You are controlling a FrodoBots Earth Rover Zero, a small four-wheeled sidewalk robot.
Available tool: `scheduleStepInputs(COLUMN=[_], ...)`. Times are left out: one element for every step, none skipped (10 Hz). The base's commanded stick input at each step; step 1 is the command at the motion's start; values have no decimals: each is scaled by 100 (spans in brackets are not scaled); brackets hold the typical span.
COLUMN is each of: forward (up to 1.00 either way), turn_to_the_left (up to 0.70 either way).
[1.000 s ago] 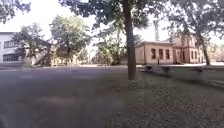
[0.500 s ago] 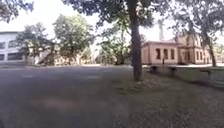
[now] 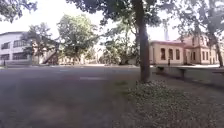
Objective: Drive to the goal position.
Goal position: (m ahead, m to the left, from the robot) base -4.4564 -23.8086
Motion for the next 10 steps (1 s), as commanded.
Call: scheduleStepInputs(forward=[60, 60, 60, 60, 60, 60, 60, 60, 60, 60], turn_to_the_left=[15, 13, 10, 7, 3, 0, 0, 0, 0, 0])
